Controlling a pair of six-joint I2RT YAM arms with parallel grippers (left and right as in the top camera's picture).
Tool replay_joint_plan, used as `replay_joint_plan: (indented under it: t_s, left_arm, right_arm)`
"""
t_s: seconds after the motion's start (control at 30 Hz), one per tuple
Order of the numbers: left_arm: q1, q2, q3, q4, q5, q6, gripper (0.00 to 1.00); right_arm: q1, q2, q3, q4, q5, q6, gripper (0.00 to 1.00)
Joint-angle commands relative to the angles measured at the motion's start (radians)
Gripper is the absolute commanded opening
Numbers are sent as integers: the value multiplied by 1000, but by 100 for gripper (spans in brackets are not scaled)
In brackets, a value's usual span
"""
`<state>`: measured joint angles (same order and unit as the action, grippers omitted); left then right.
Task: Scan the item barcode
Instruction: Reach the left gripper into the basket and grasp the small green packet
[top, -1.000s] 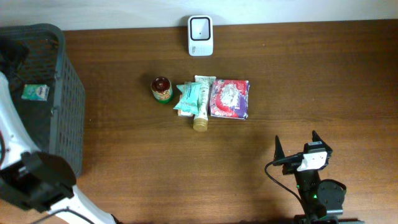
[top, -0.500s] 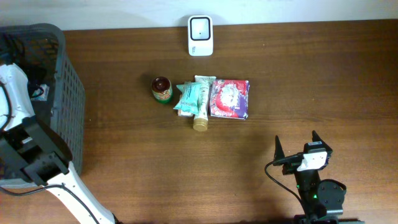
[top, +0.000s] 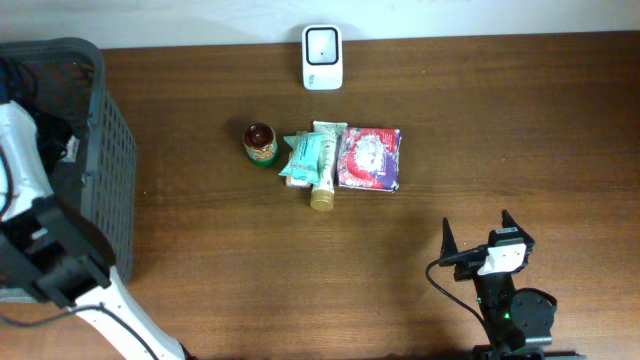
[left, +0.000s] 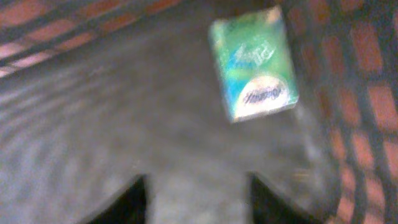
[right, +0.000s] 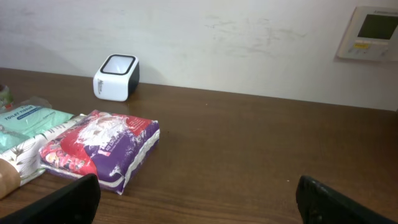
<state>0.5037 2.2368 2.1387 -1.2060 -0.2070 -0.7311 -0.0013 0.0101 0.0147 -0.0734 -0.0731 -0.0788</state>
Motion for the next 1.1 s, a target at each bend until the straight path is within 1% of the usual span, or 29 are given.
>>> replay_joint_plan:
  t_s: [0.0, 0.03, 0.07, 0.1, 0.2, 0.23, 0.27, 0.37, 0.5, 0.57, 0.7, 0.77, 0.9, 0.97, 1.07]
  left_arm:
    - [5, -186, 11, -126, 10, 6, 12]
    - [5, -211, 11, -166, 10, 6, 9]
    - [5, -238, 11, -208, 19, 6, 3]
    - [8, -269, 11, -275, 28, 5, 0]
    - [25, -335, 10, -415, 26, -1, 0]
    - [39, -351, 10, -467, 24, -34, 0]
    - [55, -366, 4, -483, 28, -14, 0]
    - [80, -437, -84, -483, 24, -1, 0]
    - [157, -568, -313, -483, 24, -10, 0]
    - [198, -611, -365, -481, 19, -10, 0]
    - [259, -667, -373, -483, 19, -9, 0]
    - [273, -713, -410, -483, 20, -9, 0]
    - [276, -813, -557, -482, 19, -71, 0]
    - [277, -866, -637, -482, 16, -153, 0]
    - [277, -901, -664, -482, 16, -182, 0]
  right_arm:
    - [-6, -5, -9, 0, 2, 5, 99]
    - [-6, -5, -9, 0, 2, 5, 99]
    - [-6, -5, -9, 0, 2, 5, 99]
    - [-6, -5, -9, 0, 2, 5, 99]
    - [-6, -5, -9, 0, 2, 5, 99]
    - [-6, -5, -9, 0, 2, 5, 99]
    - [-6, -5, -9, 0, 2, 5, 99]
    - [-6, -5, -9, 0, 2, 5, 99]
    - [-6, -5, -9, 0, 2, 5, 99]
    - [-6, -5, -9, 0, 2, 5, 99]
    - [-6, -5, -9, 0, 2, 5, 99]
    - [-6, -5, -9, 0, 2, 5, 99]
    - [-6, -5, -9, 0, 2, 5, 99]
    - [-6, -5, -9, 0, 2, 5, 99]
    - [-6, -5, -9, 0, 2, 5, 99]
